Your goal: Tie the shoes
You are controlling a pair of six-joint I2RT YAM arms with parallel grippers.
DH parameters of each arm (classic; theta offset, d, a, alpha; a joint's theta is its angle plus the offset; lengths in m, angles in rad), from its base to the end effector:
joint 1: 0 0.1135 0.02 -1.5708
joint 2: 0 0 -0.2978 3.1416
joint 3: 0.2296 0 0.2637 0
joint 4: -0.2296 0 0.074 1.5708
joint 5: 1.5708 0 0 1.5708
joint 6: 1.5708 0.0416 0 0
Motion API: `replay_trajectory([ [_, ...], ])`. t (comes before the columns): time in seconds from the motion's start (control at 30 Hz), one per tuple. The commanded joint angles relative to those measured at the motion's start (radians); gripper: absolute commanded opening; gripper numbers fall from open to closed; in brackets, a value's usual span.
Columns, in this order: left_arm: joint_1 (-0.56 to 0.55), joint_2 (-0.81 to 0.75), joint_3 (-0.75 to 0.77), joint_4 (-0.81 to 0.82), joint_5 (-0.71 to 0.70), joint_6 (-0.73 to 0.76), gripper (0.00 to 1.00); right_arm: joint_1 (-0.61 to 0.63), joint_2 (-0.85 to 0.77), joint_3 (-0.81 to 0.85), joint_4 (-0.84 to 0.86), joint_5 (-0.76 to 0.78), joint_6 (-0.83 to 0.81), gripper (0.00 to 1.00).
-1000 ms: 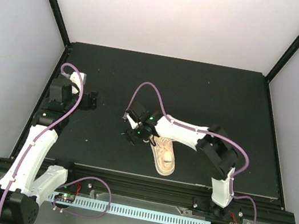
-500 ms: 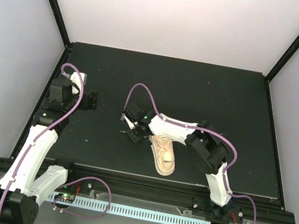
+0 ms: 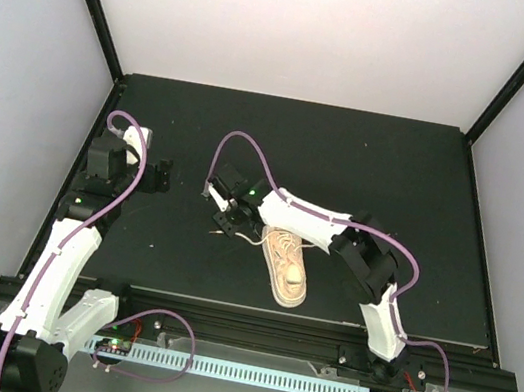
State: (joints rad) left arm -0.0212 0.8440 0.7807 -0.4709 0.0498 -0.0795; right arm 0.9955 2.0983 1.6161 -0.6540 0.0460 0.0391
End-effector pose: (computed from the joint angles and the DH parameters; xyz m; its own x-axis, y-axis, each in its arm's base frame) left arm 0.1815 -0.0059 0.3209 -0.5125 -0.0685 -0.8559 0.0234 0.9953 -0.0936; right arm 0.2594 0.3966 0.2001 -0.5255 -0.7386 -0.4224 -0.8077 0.5891 -0.0252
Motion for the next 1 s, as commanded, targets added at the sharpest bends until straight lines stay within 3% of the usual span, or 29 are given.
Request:
replay_trajectory([
  [0.0,-0.003,-0.013,-0.001,0.005,0.009,0.017,0.99,-0.002,0.065,0.029,-0.033,-0.016,-0.036,0.45],
  [0.5,-0.003,-0.013,-0.002,0.006,0.012,0.016,0.99,-0.023,0.133,0.028,-0.033,-0.033,-0.039,0.44],
  [0.6,-0.003,-0.012,-0.001,0.003,0.012,0.017,0.99,-0.027,0.130,0.012,-0.022,-0.033,-0.039,0.32],
  [0.73,-0.003,-0.013,-0.001,0.005,0.014,0.017,0.99,-0.045,0.114,0.000,-0.003,-0.053,-0.014,0.03],
  [0.87,-0.016,-0.006,-0.013,0.027,0.053,0.015,0.99,-0.073,0.010,-0.056,0.074,-0.059,0.039,0.02],
  [0.97,-0.108,0.024,0.000,0.021,0.079,0.000,0.96,-0.102,-0.130,-0.120,0.152,-0.019,0.089,0.02],
])
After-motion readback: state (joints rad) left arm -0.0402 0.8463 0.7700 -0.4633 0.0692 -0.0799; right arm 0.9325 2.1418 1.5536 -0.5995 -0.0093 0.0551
